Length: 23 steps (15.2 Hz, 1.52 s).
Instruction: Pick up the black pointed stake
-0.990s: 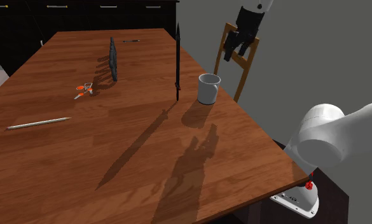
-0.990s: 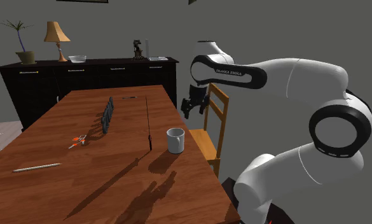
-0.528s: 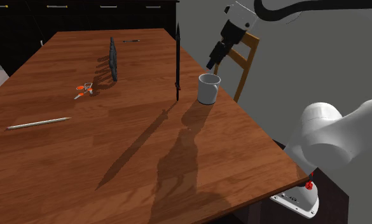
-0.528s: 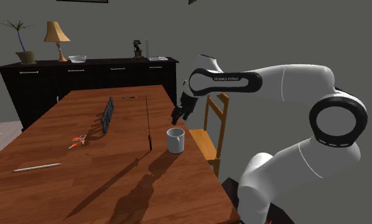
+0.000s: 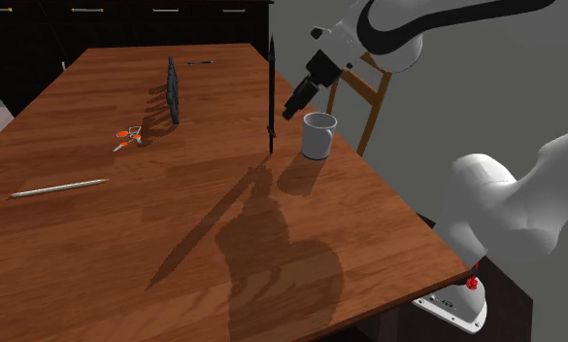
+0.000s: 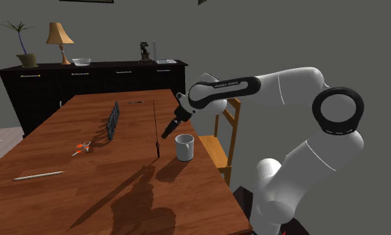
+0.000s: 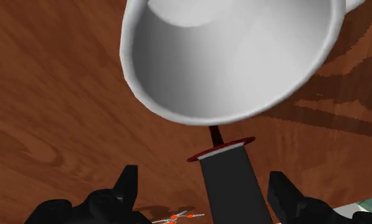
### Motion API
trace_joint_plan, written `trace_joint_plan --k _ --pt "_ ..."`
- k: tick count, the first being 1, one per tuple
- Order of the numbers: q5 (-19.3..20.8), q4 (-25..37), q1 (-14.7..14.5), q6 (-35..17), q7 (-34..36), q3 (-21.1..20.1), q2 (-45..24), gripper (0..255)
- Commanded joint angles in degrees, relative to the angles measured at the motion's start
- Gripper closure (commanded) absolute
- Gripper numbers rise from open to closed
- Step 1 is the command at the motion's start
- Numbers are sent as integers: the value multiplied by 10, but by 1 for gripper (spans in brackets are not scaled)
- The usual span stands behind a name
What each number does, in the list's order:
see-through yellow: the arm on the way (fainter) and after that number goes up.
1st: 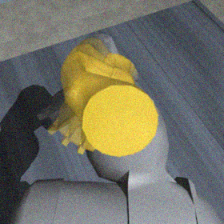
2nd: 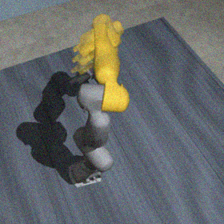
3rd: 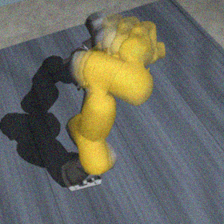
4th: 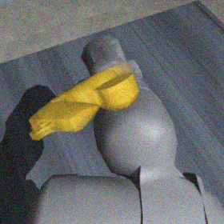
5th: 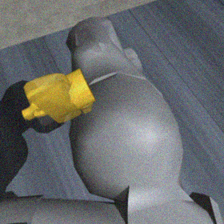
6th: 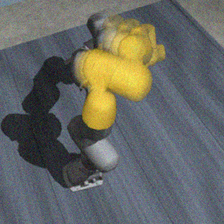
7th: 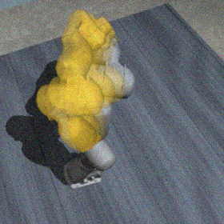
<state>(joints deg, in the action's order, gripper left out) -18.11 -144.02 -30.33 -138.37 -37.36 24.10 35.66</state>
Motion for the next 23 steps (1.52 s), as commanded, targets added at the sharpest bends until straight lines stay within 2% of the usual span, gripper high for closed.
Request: trace_joint_plan --k 1,3,12,13,23 --pt "-46 -4 -62 -36 -85 40 -8 0" --pt "-86 0 -119 -57 -155 76 -17 0" --pt "-117 -36 -149 -108 -204 109 -31 0" --pt "-118 -35 -150 -108 -205 110 -32 255" --pt "-112 -31 -144 -101 -197 104 -29 255"
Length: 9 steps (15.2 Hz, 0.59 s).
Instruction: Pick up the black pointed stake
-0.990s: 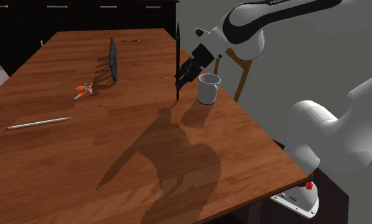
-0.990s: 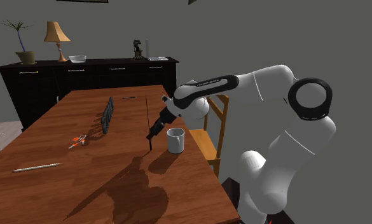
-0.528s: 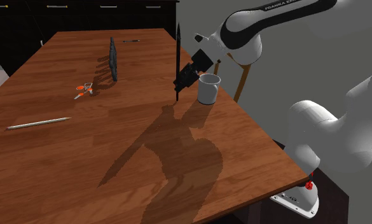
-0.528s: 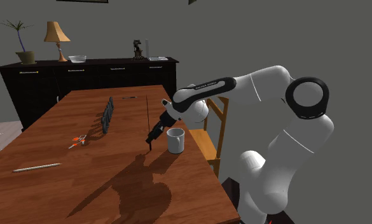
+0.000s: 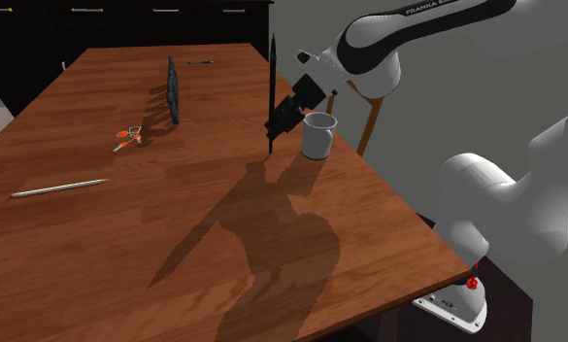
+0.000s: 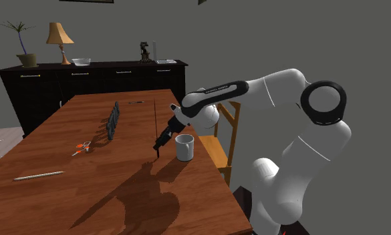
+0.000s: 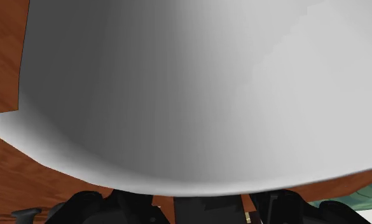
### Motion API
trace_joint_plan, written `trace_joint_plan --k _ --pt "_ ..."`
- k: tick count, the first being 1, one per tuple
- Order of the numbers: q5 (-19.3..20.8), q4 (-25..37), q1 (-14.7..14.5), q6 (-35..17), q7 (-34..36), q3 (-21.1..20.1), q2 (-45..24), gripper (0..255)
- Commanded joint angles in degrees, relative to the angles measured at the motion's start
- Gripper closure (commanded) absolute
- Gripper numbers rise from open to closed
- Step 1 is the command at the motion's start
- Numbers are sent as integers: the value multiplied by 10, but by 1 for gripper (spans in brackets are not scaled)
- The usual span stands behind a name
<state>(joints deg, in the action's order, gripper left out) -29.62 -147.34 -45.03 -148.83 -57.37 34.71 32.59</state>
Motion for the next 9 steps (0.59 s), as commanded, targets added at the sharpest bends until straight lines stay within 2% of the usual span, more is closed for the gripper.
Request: trace_joint_plan --k 1,9 --pt "7 6 7 10 10 -7 4 255" --pt "38 46 35 64 59 -38 18 255"
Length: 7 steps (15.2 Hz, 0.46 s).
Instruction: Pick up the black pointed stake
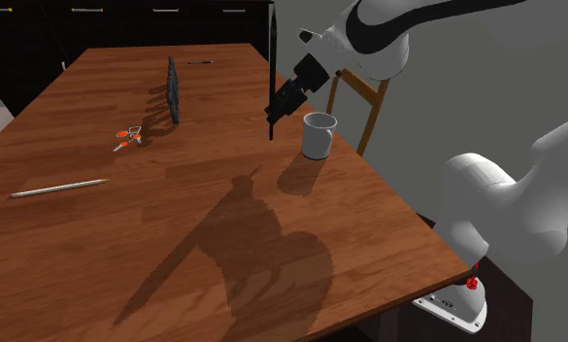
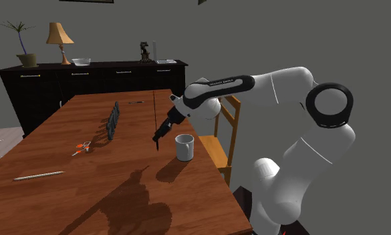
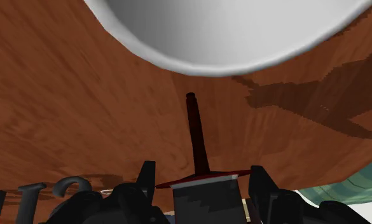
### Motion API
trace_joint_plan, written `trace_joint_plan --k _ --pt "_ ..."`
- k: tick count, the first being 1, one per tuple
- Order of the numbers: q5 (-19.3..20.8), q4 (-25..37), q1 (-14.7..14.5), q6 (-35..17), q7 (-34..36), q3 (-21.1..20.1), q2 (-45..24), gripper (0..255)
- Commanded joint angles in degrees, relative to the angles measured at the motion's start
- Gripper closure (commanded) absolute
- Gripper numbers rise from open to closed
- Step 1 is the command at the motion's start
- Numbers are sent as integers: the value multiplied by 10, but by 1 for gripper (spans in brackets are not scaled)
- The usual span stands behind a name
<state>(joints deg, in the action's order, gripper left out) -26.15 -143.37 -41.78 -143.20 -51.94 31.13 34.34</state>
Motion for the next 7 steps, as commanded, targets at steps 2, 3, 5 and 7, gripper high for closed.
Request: trace_joint_plan --k 2,3,5,7 --pt "9 18 7 20 16 -8 3 255" --pt "12 24 9 27 21 -11 4 255" --pt "18 36 13 40 31 -16 5 255" --pt "18 37 14 41 32 -17 6 255"
